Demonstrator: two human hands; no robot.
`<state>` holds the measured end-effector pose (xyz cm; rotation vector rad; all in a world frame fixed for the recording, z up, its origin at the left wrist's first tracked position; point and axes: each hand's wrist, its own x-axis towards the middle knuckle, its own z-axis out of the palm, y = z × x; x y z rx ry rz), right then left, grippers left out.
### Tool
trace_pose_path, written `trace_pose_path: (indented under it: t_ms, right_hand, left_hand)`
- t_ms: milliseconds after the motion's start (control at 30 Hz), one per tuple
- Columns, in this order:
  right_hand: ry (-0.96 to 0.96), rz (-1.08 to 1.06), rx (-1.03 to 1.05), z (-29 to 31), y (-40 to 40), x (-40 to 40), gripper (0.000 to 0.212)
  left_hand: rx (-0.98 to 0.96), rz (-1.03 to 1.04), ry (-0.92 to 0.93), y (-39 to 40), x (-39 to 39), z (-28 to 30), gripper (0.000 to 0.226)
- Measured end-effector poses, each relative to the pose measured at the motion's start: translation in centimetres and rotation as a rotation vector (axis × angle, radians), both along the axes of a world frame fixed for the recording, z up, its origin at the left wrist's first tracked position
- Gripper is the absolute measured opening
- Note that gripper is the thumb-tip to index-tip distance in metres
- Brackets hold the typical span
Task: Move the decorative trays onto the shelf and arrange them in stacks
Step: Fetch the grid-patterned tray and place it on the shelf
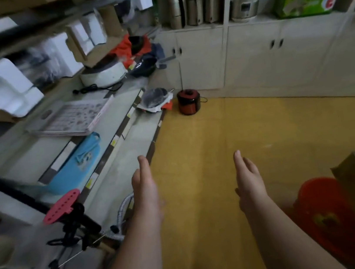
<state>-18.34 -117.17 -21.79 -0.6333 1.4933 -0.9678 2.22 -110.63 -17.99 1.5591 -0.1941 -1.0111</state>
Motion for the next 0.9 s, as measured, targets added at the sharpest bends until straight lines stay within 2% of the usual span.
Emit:
trace_pose_path:
  t_ms: [133,267,400,533,667,800,900]
  right_hand:
    - [-0.023,0.119,0.005,-1.0,-2.3,2.0,0.089]
    - [-0.005,0.160,0.029,-1.1,-5.8,3.0,0.081]
    - [0.025,0.185,0.012,-1.7,-9.3,4.6,0.078]
    - [0.101,0.218,-0.022,-2.2,-13.7,7.9,0.078]
    - [0.192,0.322,0.002,-1.2,-19.6,12.3,0.083]
    - [0.288,0.422,-0.058,0.0,-24.9,18.7,0.076]
    - [0.308,0.496,-0.077,0.0,-28.3,24.2,0.076]
  left_hand:
    - [-0.004,0.107,0.020,-2.3,2.2,0.5,0.138]
    - [-0.046,0.236,0.063,-4.8,5.7,1.0,0.109]
    - [-0.099,0.313,0.071,-7.5,7.7,0.4,0.101]
    - [-0.147,0.344,0.131,-11.3,10.8,-1.7,0.118]
    - [-0.223,0.439,0.165,-15.7,15.4,-2.1,0.119]
    - [-0.217,0.556,0.142,-19.8,20.9,-2.9,0.089]
    - [-0.189,0.608,0.153,-23.0,25.0,-4.2,0.084]
